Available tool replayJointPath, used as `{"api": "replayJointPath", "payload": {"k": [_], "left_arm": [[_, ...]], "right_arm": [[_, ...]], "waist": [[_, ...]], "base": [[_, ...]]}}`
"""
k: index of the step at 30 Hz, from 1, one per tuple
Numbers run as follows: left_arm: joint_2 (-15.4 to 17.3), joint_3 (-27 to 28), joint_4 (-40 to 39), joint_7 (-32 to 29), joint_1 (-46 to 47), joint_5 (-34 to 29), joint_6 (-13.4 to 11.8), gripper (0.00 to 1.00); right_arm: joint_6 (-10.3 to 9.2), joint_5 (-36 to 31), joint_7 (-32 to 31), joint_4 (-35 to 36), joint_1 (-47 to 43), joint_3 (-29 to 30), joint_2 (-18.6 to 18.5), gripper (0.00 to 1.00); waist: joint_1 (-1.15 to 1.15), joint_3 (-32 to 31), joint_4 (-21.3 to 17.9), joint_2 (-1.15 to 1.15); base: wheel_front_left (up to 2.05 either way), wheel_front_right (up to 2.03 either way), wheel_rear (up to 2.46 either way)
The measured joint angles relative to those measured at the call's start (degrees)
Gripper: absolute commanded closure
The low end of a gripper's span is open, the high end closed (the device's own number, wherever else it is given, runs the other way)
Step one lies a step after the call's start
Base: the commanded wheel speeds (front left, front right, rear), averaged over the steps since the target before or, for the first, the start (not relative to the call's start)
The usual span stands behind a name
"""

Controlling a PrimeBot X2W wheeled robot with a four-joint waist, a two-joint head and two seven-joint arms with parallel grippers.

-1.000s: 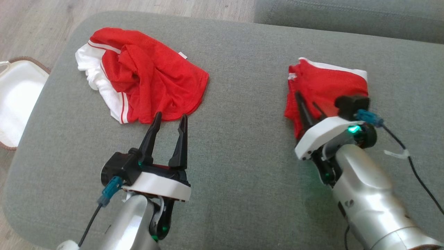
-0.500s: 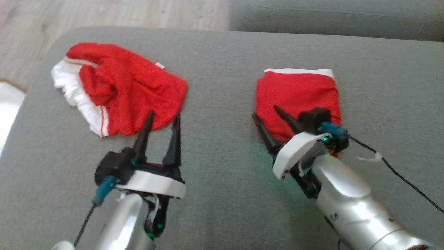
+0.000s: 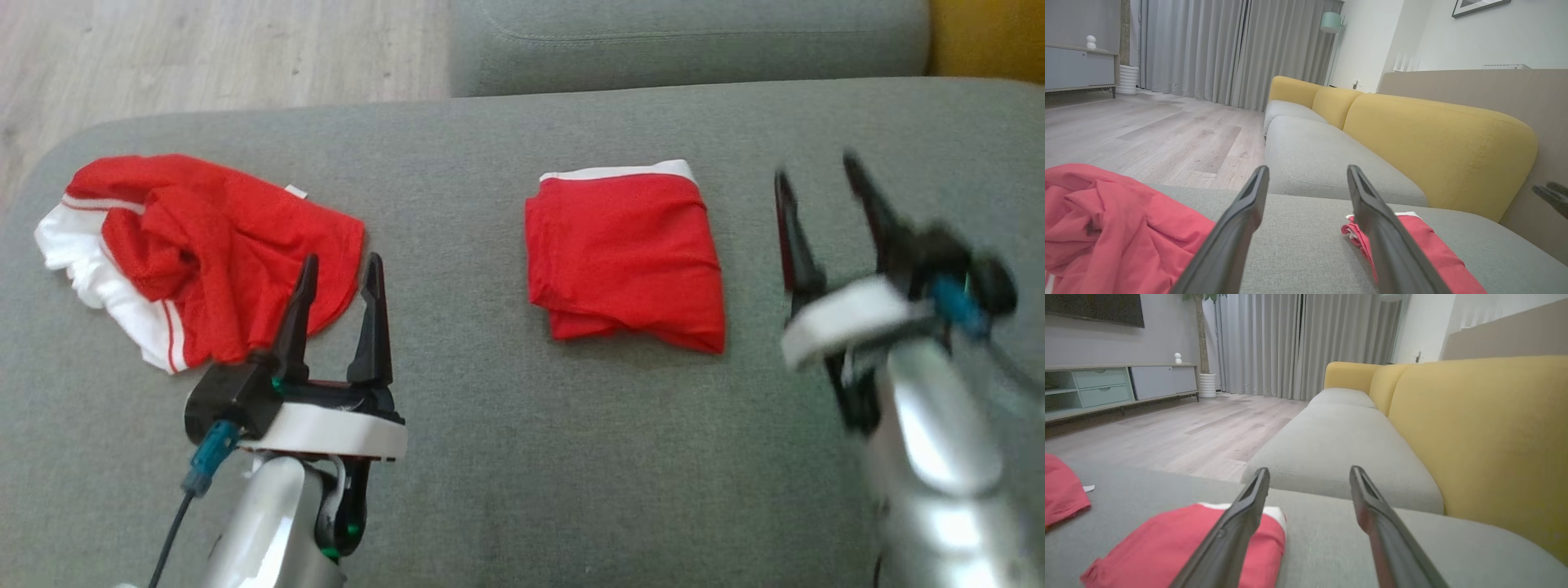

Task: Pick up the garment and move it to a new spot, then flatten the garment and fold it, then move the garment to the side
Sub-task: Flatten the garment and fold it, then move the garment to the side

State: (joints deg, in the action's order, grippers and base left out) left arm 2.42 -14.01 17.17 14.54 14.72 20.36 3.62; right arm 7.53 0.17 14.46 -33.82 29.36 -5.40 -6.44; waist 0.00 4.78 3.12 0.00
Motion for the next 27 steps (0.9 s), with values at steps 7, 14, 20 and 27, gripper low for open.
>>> {"api": "replayJointPath", "payload": {"k": [7,14,20,27], "left_arm": [[0.0,0.92,0.55,0.0,-1.79,-2.03,0.38,0.0],[0.02,1.33,0.52,0.0,-4.8,-2.21,-0.11,0.0],[0.02,1.21,-0.1,0.0,-4.68,-2.18,-0.15,0.0],[0.02,-0.52,-0.42,0.0,-2.72,-1.79,-0.1,0.0]], "right_arm": [[0.0,-3.05,0.0,9.87,-13.65,6.25,3.1,0.0],[0.0,1.3,0.0,13.68,-19.05,6.22,3.32,0.0],[0.0,1.27,-0.41,14.58,-19.08,6.04,3.33,0.0],[0.0,3.1,-4.53,12.32,-14.4,6.22,3.34,0.0]], "waist": [[0.0,-0.33,-1.27,0.0],[0.0,-0.45,-1.47,0.0],[0.0,0.49,-0.81,0.0],[0.01,3.97,0.87,0.0]], "base": [[0.0,0.0,0.0],[0.0,0.0,0.0],[0.0,0.0,0.0],[0.0,0.0,0.0]]}}
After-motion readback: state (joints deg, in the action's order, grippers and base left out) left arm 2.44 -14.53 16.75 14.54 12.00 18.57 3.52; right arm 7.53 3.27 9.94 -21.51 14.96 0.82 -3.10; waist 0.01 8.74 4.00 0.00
